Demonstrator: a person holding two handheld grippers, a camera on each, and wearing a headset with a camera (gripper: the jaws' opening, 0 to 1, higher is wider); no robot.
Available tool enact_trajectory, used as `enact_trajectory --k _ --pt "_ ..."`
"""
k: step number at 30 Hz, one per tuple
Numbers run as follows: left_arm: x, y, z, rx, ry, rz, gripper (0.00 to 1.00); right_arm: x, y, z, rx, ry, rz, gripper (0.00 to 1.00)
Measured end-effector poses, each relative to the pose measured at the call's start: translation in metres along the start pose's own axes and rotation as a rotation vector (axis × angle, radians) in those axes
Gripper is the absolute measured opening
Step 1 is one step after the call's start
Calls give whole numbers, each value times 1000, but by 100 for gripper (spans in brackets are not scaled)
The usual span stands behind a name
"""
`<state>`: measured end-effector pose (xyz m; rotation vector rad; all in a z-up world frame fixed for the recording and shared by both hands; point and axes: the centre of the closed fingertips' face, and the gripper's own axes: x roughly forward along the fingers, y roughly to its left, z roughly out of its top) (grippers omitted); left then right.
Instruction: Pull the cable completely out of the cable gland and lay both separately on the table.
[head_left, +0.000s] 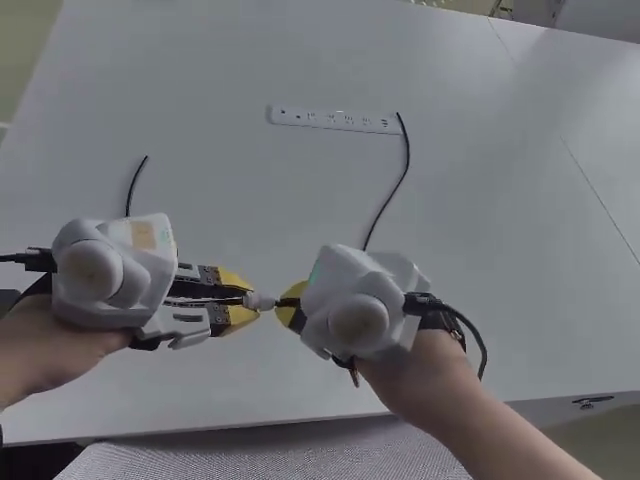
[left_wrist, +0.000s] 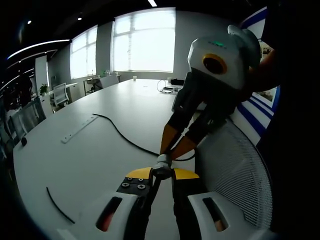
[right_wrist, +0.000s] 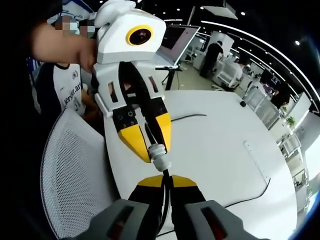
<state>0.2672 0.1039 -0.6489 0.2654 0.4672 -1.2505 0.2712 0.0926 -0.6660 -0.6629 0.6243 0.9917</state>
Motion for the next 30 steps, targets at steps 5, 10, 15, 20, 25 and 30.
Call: enact_trajectory --k 5,10,15,20,25,30 --pt "1 0 2 1 -3 3 15 0 -1 -1 58 -2 5 0" --pt "2 2 2 -2 -3 10 15 2 -4 -7 82 14 -3 0" --pt "2 3 1 -14 -9 14 15 1 -8 -16 128 29 -11 0" --pt "3 2 2 -23 -19 12 15 -1 -11 -22 179 27 -19 0" --pt "5 2 5 -16 -18 9 15 -2 -13 -23 230 18 -23 0" --pt "4 3 7 -14 -22 12 15 0 -15 -27 270 23 -29 0"
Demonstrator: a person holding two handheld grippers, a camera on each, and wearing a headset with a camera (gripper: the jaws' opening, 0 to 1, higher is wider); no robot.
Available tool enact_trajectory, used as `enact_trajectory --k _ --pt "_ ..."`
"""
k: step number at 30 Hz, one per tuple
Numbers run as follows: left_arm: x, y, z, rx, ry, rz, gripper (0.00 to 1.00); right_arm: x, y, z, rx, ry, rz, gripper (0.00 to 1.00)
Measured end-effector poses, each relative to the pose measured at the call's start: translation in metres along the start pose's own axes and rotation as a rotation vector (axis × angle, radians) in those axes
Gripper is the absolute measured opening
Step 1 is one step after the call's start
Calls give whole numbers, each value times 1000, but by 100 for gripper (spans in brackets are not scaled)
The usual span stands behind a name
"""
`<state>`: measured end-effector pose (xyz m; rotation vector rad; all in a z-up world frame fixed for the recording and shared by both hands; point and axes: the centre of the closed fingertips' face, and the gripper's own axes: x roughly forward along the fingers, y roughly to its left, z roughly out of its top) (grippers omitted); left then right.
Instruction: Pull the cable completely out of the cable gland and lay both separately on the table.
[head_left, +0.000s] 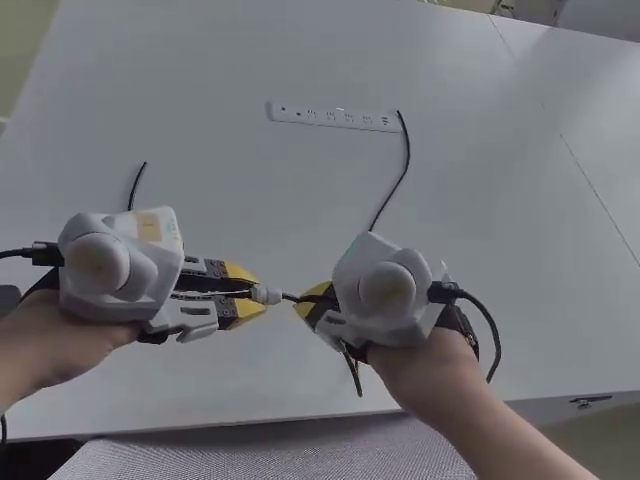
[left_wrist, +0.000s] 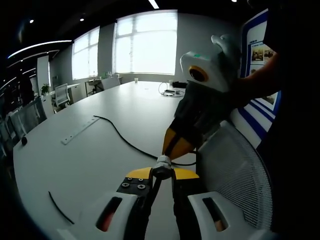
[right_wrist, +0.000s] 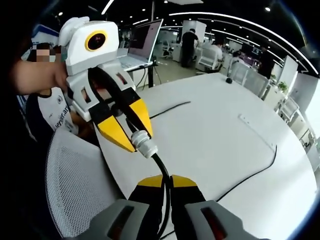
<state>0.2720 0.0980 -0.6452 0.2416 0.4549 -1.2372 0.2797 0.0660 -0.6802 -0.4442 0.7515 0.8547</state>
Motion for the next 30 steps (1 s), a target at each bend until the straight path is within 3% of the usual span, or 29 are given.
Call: enact_trajectory --k 5,10,17,23,30 --pt "-2 1 0 -22 -15 7 15 -1 -6 -6 48 -8 -2 0" --pt "-3 1 -1 -18 -14 13 15 1 -14 -14 169 -33 1 0" --pt "-5 1 -3 -22 -10 16 15 2 -21 -30 298 -26 8 0" --pt "-3 0 -4 -24 -8 15 15 4 -25 -36 288 -7 -14 0" --pt "-5 3 -7 -21 1 19 15 2 -22 -35 223 -11 -12 0"
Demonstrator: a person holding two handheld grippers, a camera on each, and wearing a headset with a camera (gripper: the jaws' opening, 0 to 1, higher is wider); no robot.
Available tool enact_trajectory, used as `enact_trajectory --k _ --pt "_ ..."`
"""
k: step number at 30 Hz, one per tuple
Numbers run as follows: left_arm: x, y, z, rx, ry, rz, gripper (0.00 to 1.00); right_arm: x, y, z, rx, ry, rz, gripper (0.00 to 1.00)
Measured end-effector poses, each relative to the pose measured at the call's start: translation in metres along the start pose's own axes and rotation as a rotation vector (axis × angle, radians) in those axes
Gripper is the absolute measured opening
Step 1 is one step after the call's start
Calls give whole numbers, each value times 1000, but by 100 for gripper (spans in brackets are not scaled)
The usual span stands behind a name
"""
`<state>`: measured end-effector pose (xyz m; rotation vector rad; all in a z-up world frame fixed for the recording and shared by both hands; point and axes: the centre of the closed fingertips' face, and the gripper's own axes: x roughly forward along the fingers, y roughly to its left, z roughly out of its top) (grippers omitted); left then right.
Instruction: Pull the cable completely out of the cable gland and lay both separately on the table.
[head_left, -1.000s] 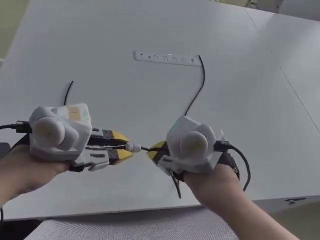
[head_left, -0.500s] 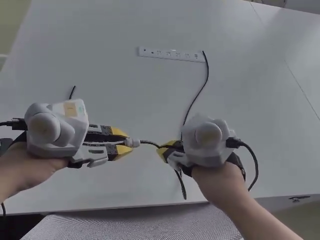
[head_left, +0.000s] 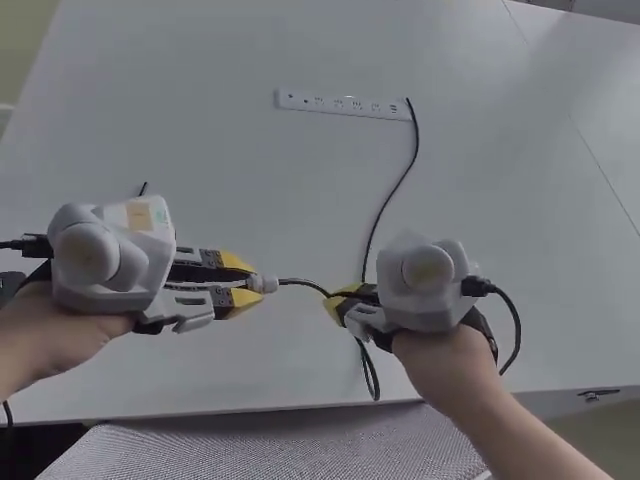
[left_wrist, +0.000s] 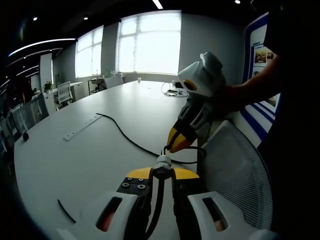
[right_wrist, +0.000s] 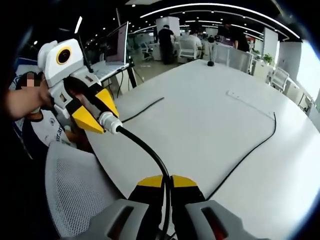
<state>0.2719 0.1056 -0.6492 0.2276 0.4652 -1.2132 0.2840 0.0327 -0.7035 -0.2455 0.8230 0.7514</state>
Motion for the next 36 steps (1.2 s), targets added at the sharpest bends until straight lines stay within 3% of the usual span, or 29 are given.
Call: enact_trajectory --k 3,5,9,15,21,25,36 --pt "-1 1 0 -10 0 0 15 0 3 -2 -94 30 6 0" --pt "-1 1 -2 -3 5 3 15 -1 2 1 -166 24 -26 0" --pt "-3 4 -2 -15 0 6 15 -4 14 8 -132 -5 31 1" --pt "-5 3 -1 -18 -5 3 15 -16 39 29 -185 -34 90 15" --pt "-6 1 -1 -13 -4 -5 15 -16 54 55 -315 -47 95 13" --pt "-6 -1 -1 -8 1 -8 15 -8 56 58 -469 6 73 8" --pt "-7 -1 0 4 8 -14 15 1 62 56 -517 26 91 2"
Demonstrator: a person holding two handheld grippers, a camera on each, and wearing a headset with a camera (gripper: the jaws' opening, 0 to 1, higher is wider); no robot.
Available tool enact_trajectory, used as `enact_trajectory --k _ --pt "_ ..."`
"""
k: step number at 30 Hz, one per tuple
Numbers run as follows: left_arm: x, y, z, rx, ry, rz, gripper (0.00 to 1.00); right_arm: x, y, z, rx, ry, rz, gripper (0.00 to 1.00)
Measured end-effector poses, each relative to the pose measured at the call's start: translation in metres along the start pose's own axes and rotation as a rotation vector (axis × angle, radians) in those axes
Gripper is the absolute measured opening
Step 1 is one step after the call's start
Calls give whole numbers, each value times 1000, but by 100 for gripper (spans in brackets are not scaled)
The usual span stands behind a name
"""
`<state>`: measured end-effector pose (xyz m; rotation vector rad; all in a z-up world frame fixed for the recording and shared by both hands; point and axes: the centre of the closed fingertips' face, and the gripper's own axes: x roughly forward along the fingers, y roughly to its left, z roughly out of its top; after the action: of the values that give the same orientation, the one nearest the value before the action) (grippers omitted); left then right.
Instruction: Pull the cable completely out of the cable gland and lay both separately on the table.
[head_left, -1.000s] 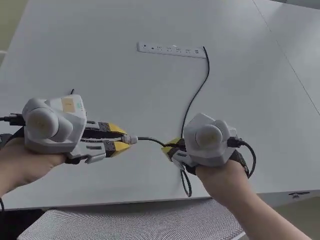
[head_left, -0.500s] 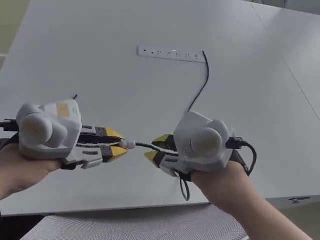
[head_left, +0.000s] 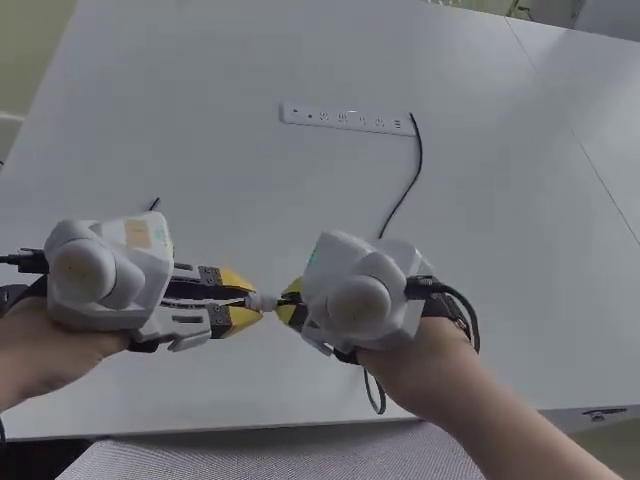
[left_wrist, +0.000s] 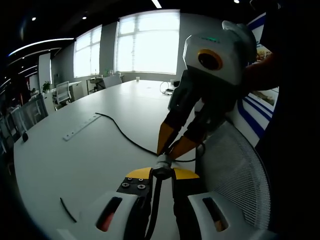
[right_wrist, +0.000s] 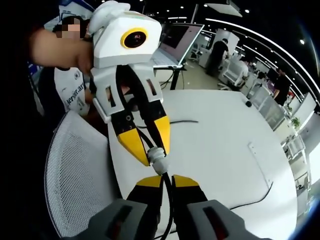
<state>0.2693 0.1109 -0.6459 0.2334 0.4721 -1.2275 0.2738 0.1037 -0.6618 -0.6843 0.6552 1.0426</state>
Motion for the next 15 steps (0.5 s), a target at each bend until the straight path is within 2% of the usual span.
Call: enact_trajectory --k 4,9,15 --pt "0 3 2 1 -9 5 15 0 -4 0 32 -11 -13 0" --pt "3 4 1 4 -4 6 15 2 -5 -5 59 2 -23 0" --pt "3 8 0 1 0 19 15 -1 -13 -21 138 23 -44 0"
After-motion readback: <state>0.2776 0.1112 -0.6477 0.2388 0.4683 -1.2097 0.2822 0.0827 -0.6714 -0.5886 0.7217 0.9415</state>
